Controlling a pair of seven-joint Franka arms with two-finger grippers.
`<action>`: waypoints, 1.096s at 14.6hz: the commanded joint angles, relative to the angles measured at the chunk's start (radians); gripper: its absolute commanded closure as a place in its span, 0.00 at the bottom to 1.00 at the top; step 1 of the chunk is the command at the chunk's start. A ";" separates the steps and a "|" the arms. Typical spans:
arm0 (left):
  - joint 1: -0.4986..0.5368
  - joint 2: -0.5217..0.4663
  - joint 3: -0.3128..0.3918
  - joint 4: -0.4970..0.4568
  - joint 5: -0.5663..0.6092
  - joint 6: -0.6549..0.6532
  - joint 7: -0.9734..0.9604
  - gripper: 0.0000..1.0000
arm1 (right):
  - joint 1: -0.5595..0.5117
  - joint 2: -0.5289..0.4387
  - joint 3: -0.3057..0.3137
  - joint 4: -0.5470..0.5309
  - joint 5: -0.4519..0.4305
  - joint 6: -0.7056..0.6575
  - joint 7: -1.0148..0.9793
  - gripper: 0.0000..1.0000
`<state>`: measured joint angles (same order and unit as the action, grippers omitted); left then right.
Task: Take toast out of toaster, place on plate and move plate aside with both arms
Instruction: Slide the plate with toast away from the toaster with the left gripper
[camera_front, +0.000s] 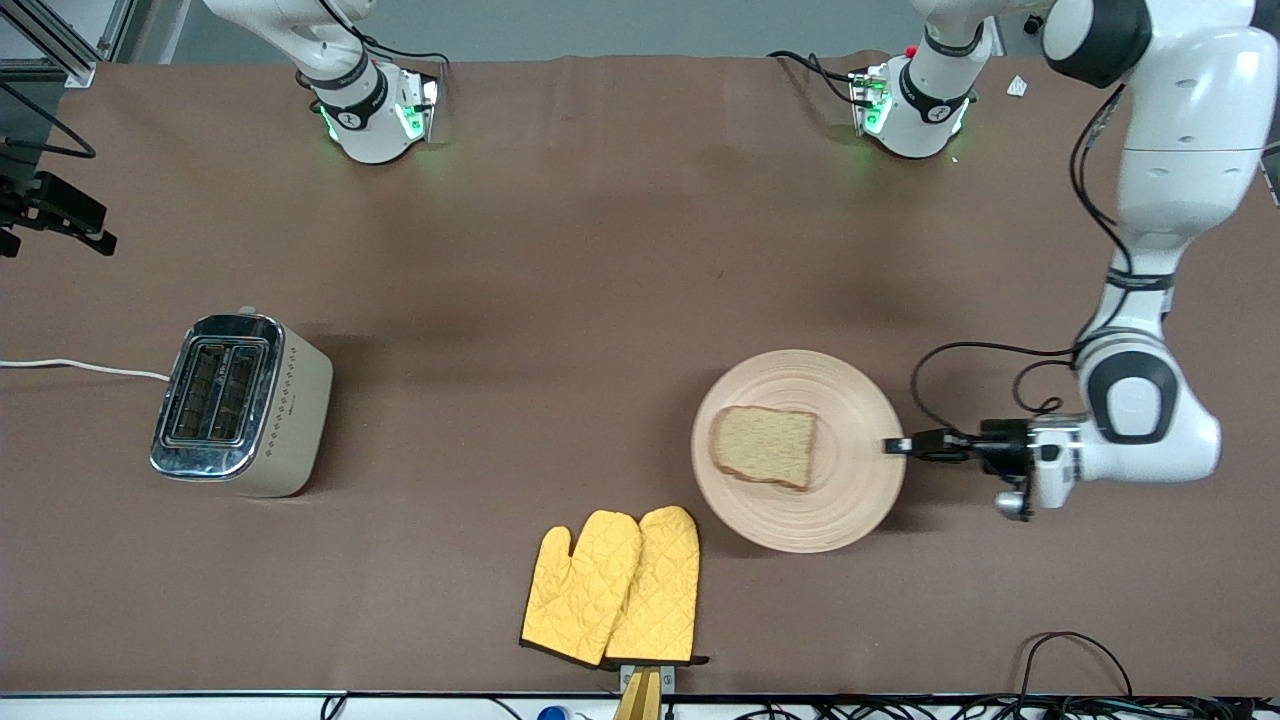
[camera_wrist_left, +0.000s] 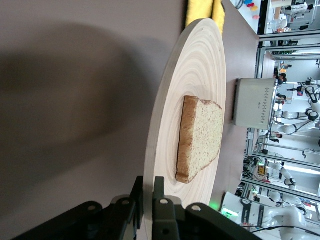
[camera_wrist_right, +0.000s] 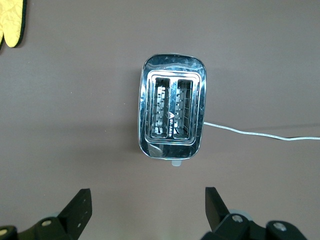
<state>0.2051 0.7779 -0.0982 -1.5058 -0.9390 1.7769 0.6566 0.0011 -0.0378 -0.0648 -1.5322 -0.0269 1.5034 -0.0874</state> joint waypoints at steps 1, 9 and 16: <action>0.091 -0.006 -0.017 -0.017 0.037 -0.068 0.043 0.98 | -0.018 -0.002 0.011 -0.003 0.015 -0.005 -0.002 0.00; 0.253 0.083 -0.015 -0.014 0.104 -0.122 0.158 0.98 | -0.015 -0.002 0.011 -0.005 0.015 -0.005 0.000 0.00; 0.251 0.069 -0.005 0.010 0.175 -0.106 0.137 0.00 | -0.013 -0.002 0.011 -0.005 0.016 -0.005 0.000 0.00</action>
<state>0.4530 0.8751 -0.1015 -1.5126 -0.8226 1.6864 0.8071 -0.0003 -0.0372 -0.0631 -1.5333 -0.0257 1.5018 -0.0874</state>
